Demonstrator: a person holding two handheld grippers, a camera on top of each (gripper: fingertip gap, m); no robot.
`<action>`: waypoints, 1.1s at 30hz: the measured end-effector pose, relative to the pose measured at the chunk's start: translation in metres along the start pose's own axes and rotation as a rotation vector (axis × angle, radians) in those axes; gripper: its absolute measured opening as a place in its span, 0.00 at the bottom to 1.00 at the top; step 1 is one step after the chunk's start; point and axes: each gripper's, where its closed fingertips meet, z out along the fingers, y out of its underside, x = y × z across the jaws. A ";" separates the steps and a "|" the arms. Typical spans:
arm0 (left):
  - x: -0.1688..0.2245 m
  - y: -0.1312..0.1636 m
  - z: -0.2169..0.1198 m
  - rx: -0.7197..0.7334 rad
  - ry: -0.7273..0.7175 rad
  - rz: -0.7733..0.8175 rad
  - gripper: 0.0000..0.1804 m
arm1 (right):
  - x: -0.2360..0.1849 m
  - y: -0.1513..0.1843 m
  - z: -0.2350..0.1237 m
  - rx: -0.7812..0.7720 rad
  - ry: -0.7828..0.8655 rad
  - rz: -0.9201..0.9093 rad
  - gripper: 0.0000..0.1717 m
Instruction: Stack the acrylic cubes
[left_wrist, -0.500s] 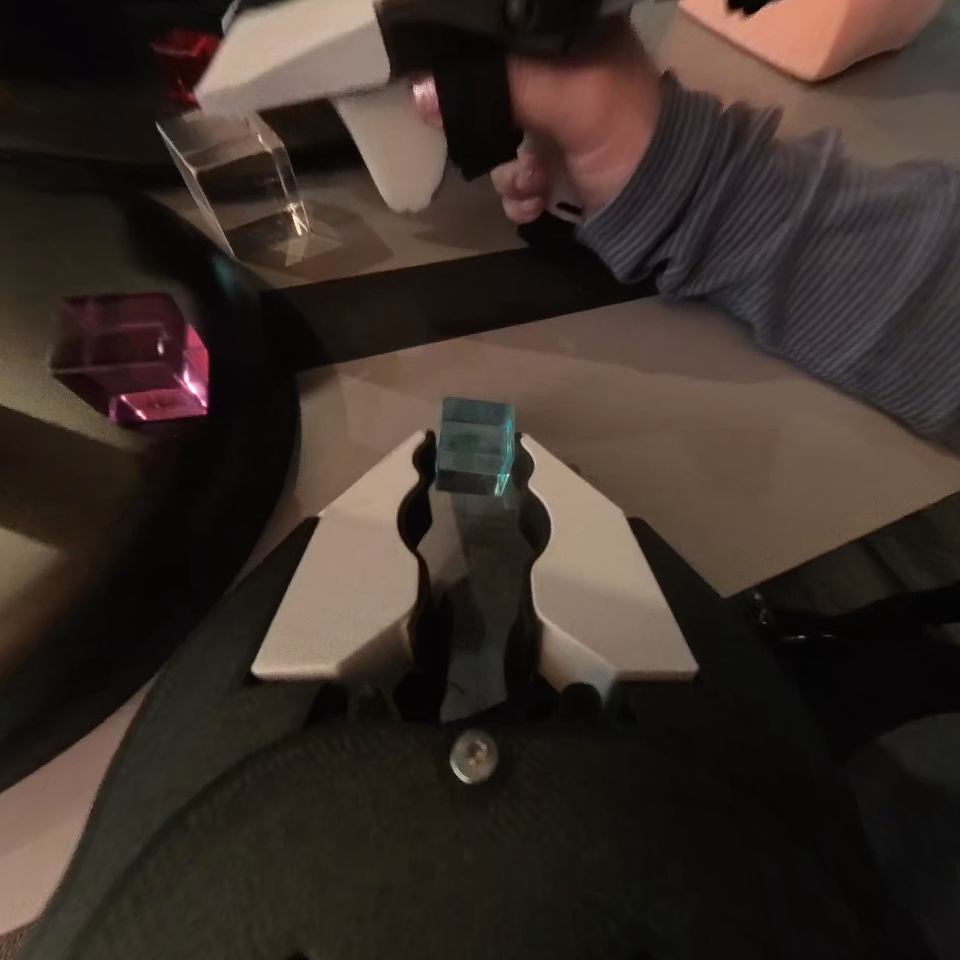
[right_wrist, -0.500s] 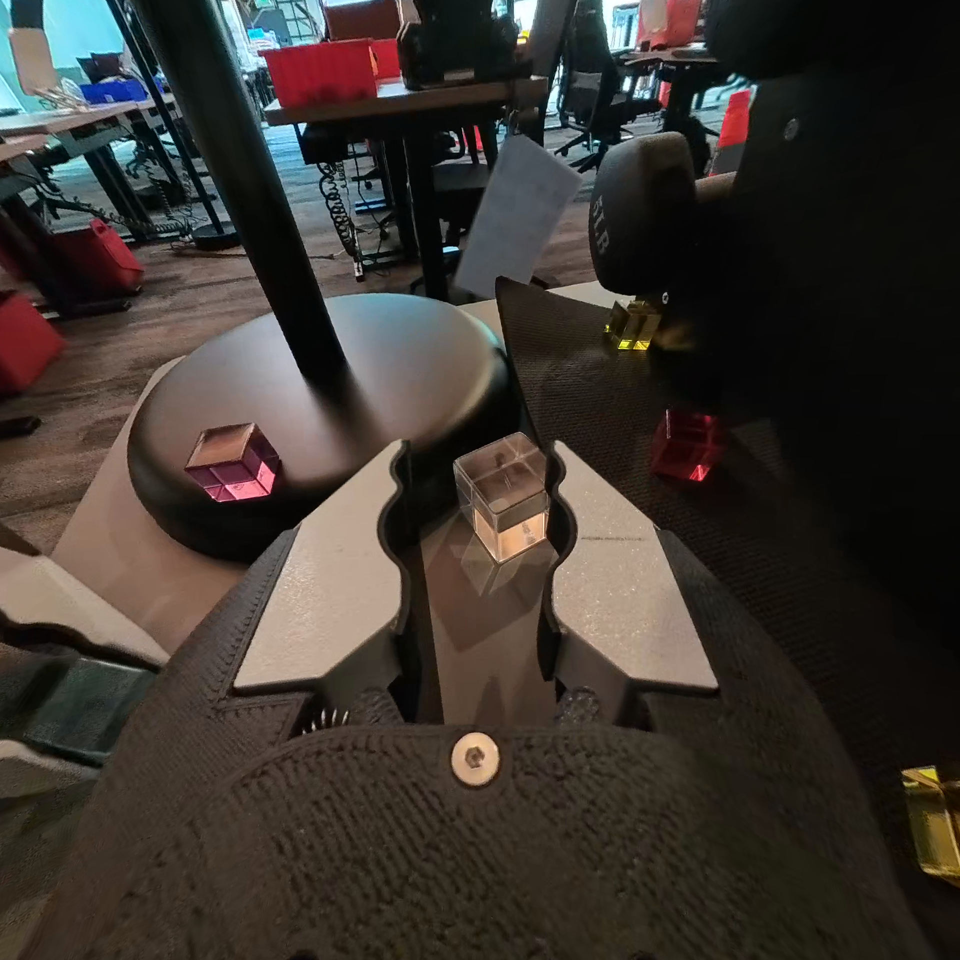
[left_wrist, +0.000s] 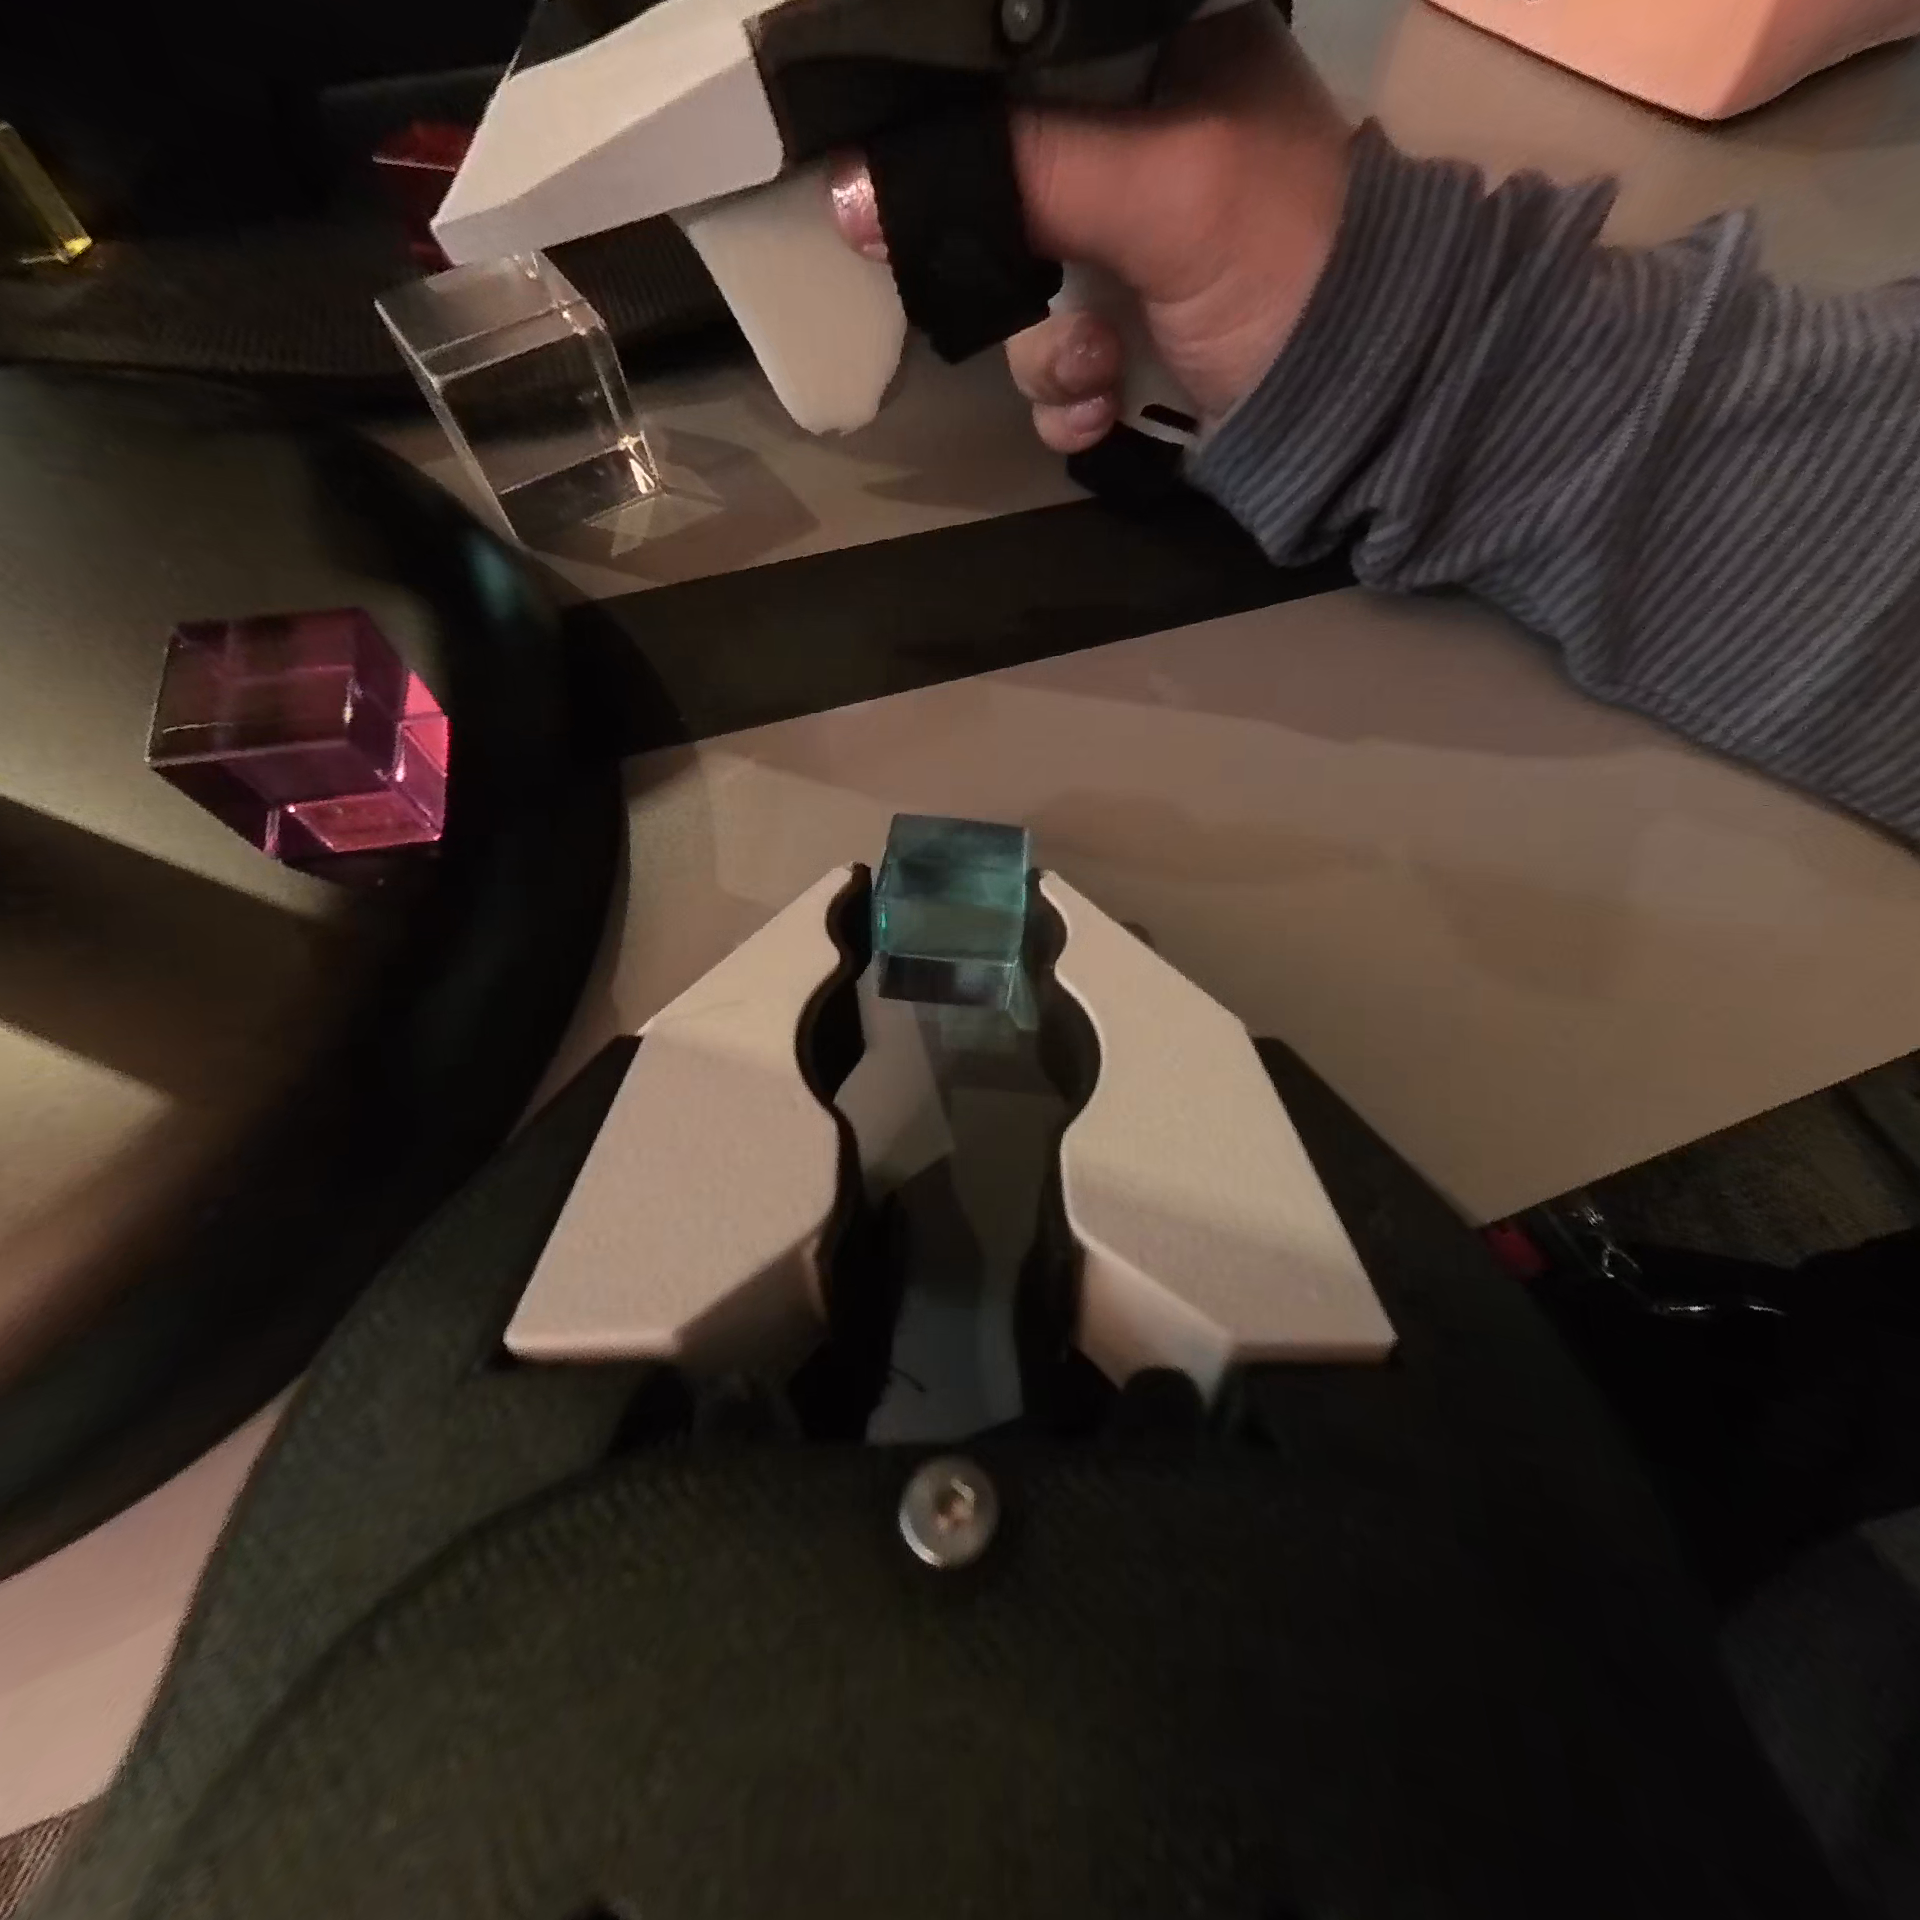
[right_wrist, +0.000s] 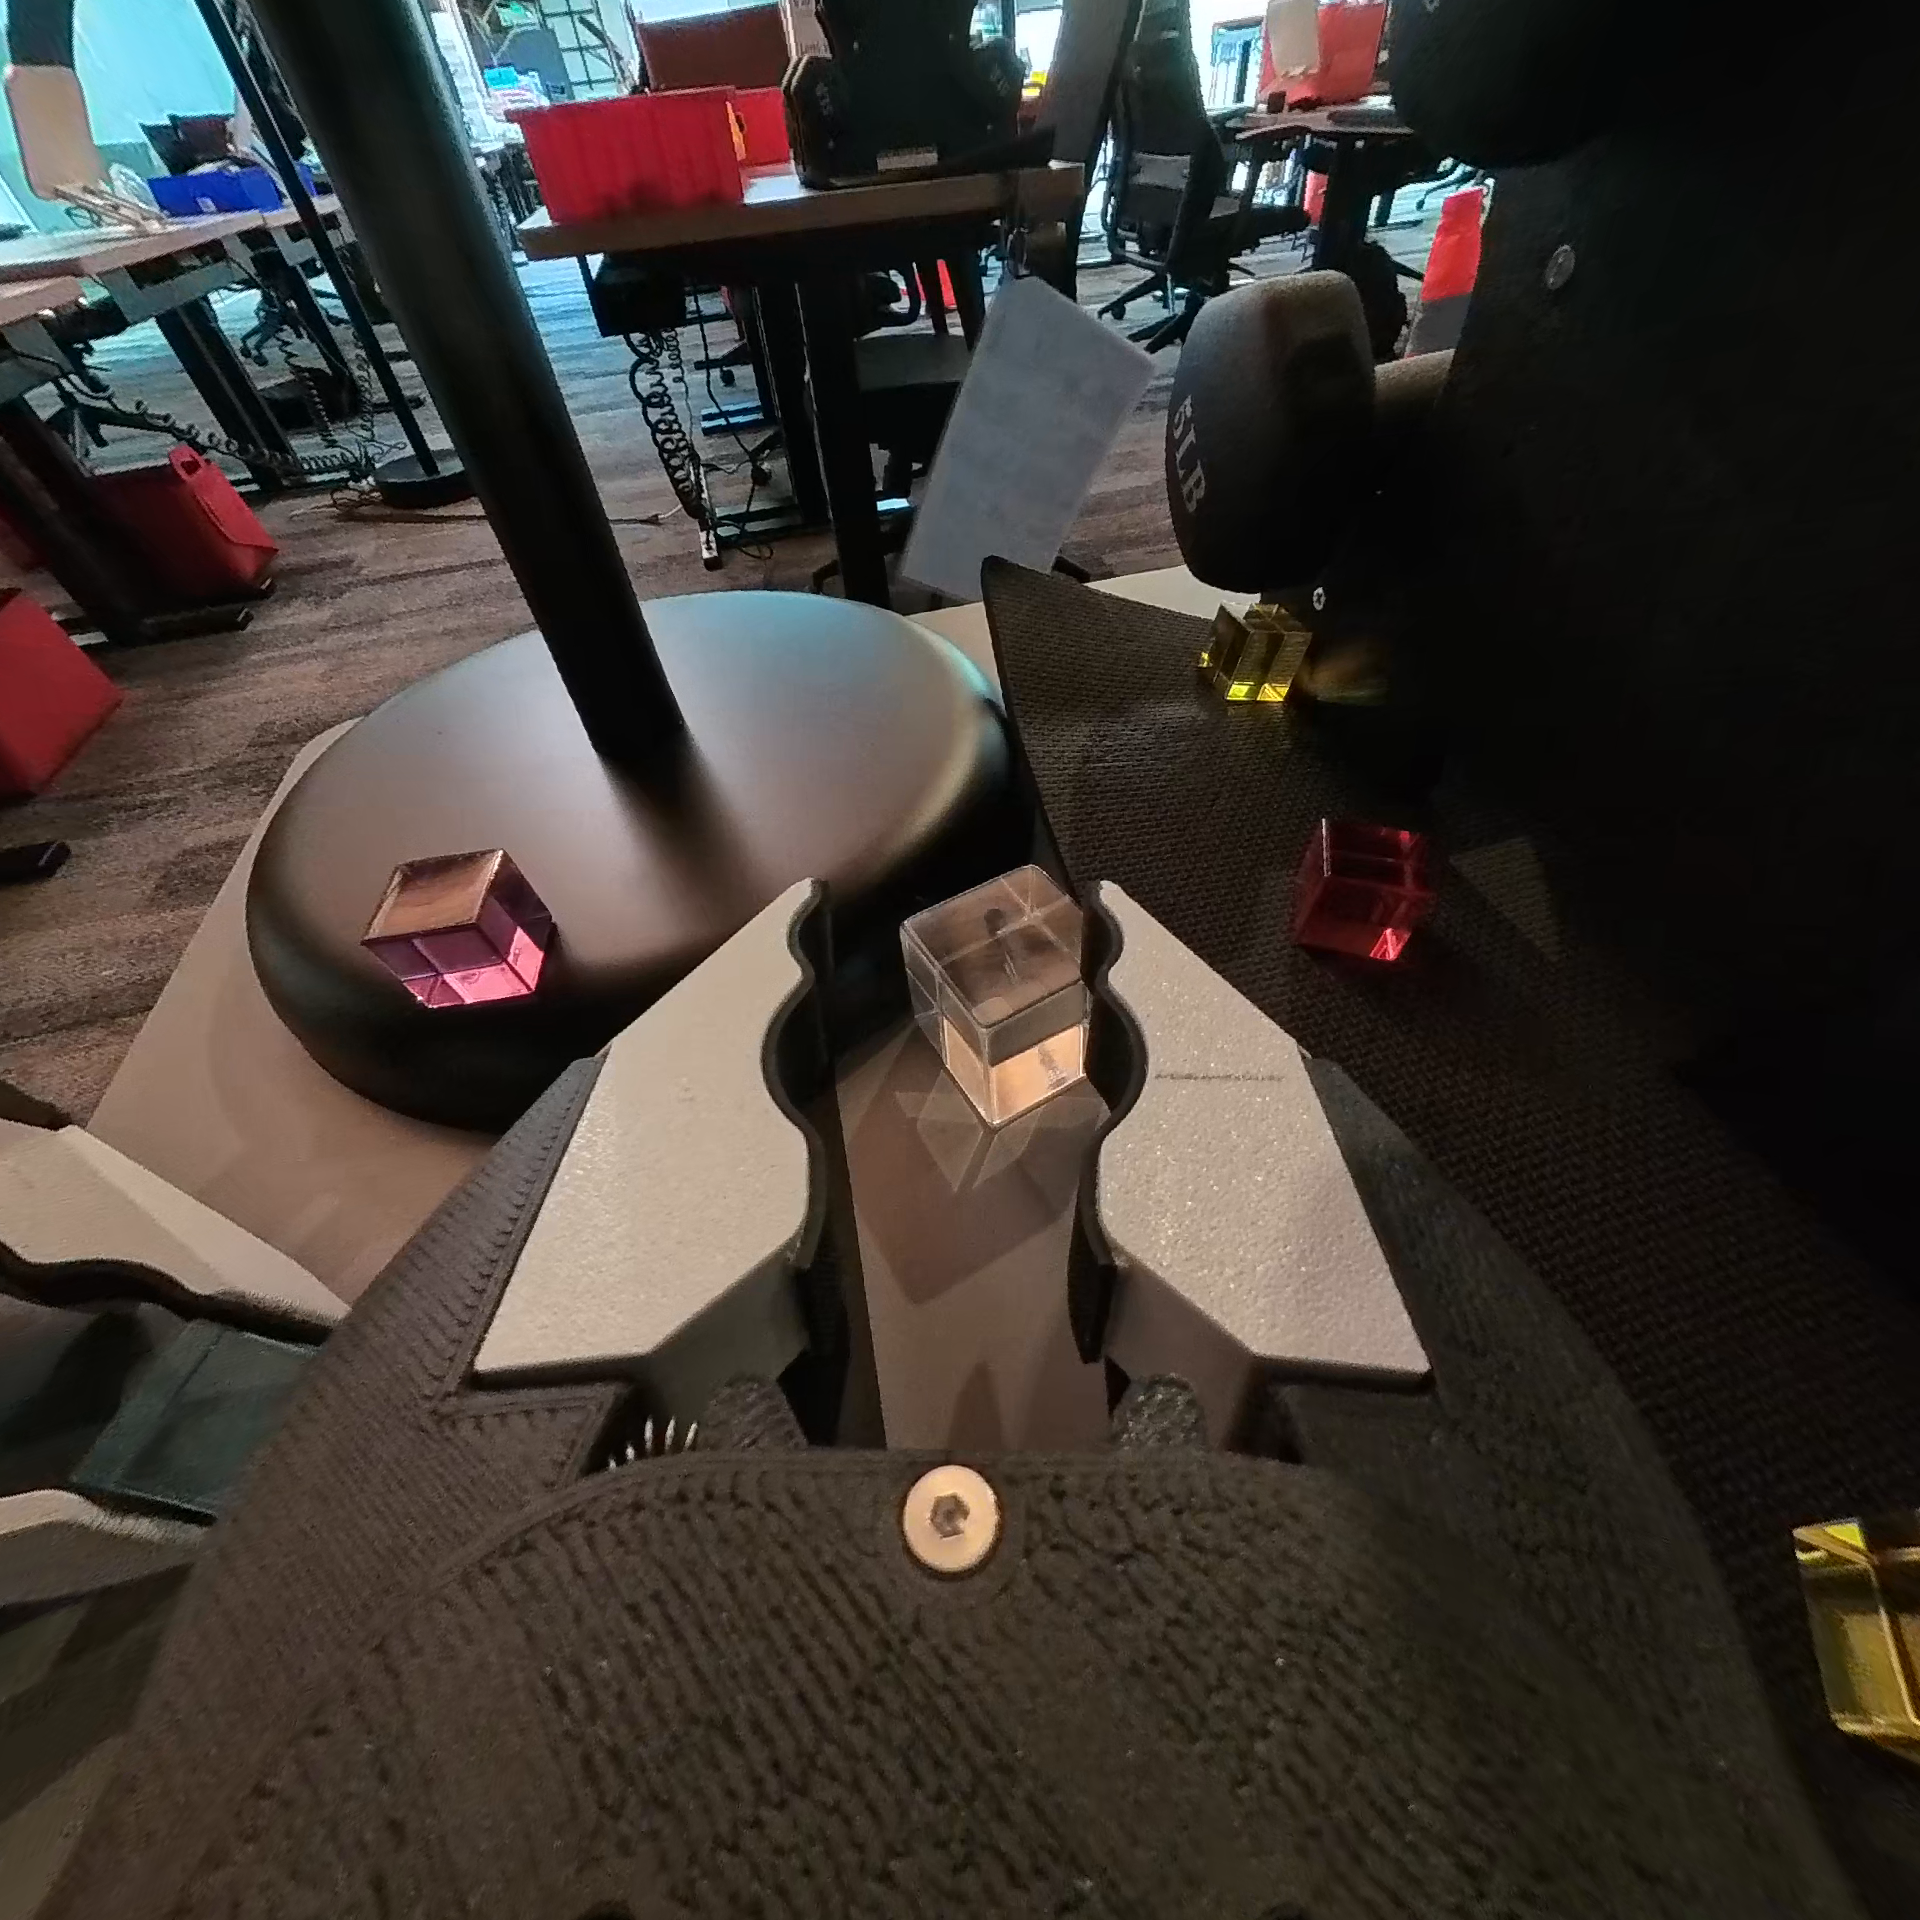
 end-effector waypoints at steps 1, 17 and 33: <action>-0.001 -0.001 0.000 0.011 -0.003 -0.002 0.17 | 0.000 0.000 0.000 0.000 0.000 0.001 0.27; 0.000 -0.007 -0.022 0.170 0.035 -0.054 0.40 | 0.014 0.021 0.013 -0.154 0.048 0.078 0.41; -0.071 -0.011 -0.106 0.425 -0.118 -0.193 0.41 | 0.021 0.037 0.025 -0.363 0.041 -0.212 0.26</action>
